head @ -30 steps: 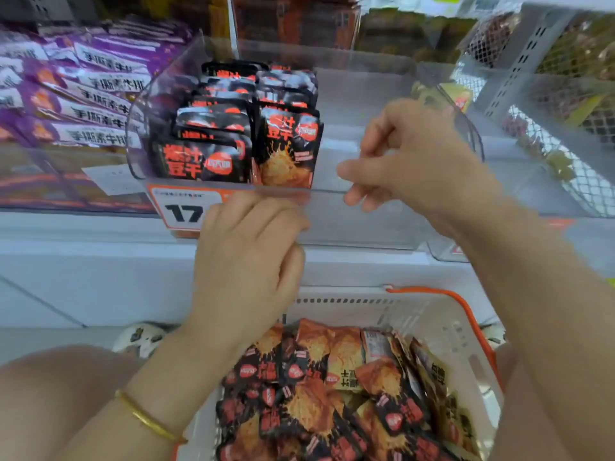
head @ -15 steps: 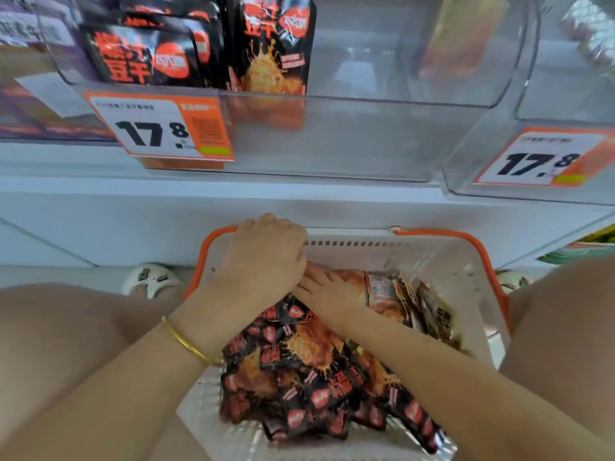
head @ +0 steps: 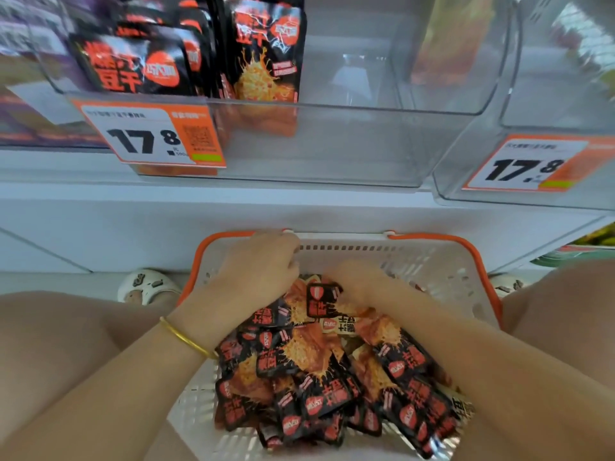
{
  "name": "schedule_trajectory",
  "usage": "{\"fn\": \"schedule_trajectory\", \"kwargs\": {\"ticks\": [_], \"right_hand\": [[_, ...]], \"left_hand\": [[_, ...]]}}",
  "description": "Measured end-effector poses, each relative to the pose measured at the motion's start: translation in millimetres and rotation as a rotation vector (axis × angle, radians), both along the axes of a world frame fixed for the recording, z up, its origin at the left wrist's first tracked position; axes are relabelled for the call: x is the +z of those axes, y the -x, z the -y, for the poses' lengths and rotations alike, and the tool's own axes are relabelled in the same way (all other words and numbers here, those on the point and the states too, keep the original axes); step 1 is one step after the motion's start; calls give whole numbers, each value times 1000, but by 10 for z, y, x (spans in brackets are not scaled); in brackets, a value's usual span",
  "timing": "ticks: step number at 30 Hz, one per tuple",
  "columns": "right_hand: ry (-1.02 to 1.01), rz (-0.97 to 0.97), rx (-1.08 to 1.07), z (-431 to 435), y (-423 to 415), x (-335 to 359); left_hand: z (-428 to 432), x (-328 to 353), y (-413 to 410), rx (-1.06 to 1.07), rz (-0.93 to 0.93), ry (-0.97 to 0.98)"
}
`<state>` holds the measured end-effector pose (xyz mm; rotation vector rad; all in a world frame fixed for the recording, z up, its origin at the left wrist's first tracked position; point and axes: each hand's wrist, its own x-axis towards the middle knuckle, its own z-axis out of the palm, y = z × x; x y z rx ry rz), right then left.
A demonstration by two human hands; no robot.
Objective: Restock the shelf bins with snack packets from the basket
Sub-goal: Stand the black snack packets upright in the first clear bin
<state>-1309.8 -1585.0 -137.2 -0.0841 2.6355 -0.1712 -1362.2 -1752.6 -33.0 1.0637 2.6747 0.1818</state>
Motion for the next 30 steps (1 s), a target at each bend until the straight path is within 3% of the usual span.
{"fn": "schedule_trajectory", "kwargs": {"ticks": [3, 6, 10, 13, 15, 17, 19, 21, 23, 26, 30], "right_hand": [[330, -34, -203, -109, -43, 461], [719, -93, -447, -83, -166, 884], [1174, 87, -584, 24, -334, 1482], [1311, 37, -523, 75, -333, 2058], [1282, -138, -492, 92, -225, 2472], [1189, -391, -485, 90, -18, 2806], [1098, -622, -526, 89, 301, 2958], [957, -742, -565, 118, 685, 2887], [739, -699, -592, 158, 1020, 2696], [338, -478, -557, 184, 1302, 2403], [418, -341, -626, 138, 1415, 2253]], "left_hand": [[-29, 9, 12, 15, 136, 2], [-41, 106, 51, 55, 271, -154], [29, 499, 76, 70, 317, -497], [118, 952, 89, 74, 366, -828], [169, 1215, 165, 107, 170, -1040], [229, 1390, 326, 179, -169, -1147], [287, 1439, 551, 251, -468, -1004], [322, 1351, 748, 272, -605, -735], [322, 1226, 837, 285, -613, -596], [307, 1094, 853, 301, -654, -557], [299, 1075, 873, 304, -680, -546]]}}
